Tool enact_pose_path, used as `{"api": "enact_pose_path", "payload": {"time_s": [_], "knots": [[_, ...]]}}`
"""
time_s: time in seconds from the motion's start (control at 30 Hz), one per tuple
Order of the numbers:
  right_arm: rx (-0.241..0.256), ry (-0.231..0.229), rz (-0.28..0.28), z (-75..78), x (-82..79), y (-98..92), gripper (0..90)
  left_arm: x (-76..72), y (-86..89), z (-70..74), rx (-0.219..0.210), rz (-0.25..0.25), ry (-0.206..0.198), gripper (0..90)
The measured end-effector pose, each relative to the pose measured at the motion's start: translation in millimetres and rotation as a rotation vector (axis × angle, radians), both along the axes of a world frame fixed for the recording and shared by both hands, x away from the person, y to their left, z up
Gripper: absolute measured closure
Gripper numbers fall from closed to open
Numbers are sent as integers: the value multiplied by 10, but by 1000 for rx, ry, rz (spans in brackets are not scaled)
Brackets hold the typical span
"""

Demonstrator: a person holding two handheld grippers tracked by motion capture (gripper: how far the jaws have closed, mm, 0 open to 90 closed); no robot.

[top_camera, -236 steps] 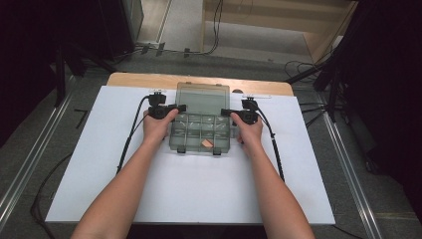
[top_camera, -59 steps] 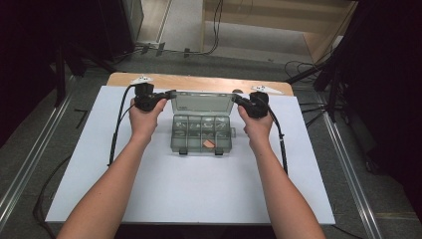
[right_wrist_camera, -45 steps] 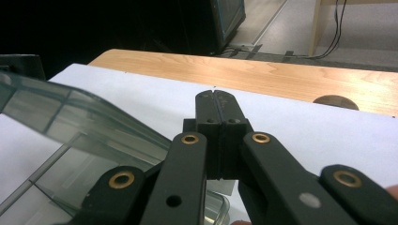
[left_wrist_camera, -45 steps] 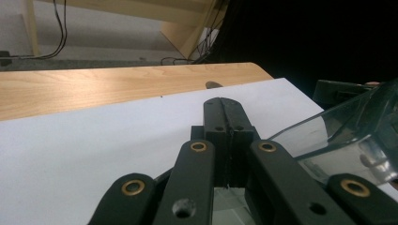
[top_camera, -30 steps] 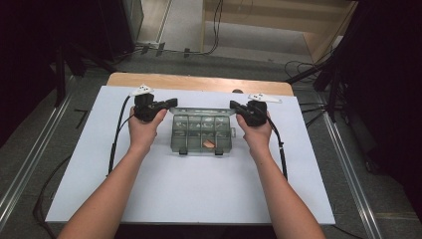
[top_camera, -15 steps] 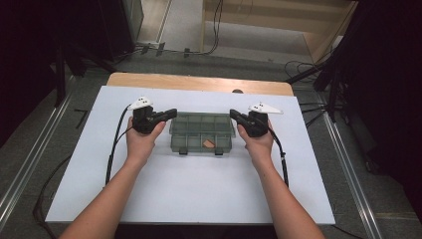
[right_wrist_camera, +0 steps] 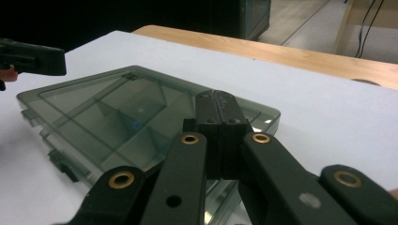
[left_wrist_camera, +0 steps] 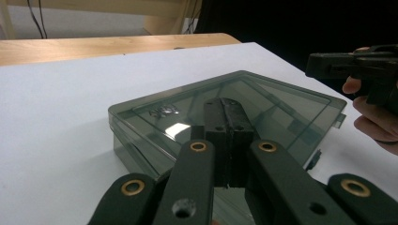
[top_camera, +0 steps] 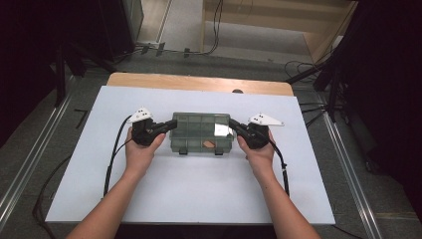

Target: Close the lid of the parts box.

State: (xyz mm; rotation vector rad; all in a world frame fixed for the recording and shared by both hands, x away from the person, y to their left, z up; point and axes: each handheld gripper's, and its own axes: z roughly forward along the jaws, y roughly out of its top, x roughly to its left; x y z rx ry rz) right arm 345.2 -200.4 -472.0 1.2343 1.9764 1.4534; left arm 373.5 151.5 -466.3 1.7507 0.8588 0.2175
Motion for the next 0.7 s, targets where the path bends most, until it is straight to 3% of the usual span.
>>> {"api": "enact_pose_path", "payload": {"time_s": [0.3,0.47,0.7], "knots": [[9,3,6,-64,-174,-38,874,-148,7,-51,-2,-6,-10,891],[24,5,14,-91,-263,-33,874,-229,1,-62,-27,-9,-11,891],[4,1,17,-157,-352,12,874,-298,21,-100,-6,9,-25,891]]}}
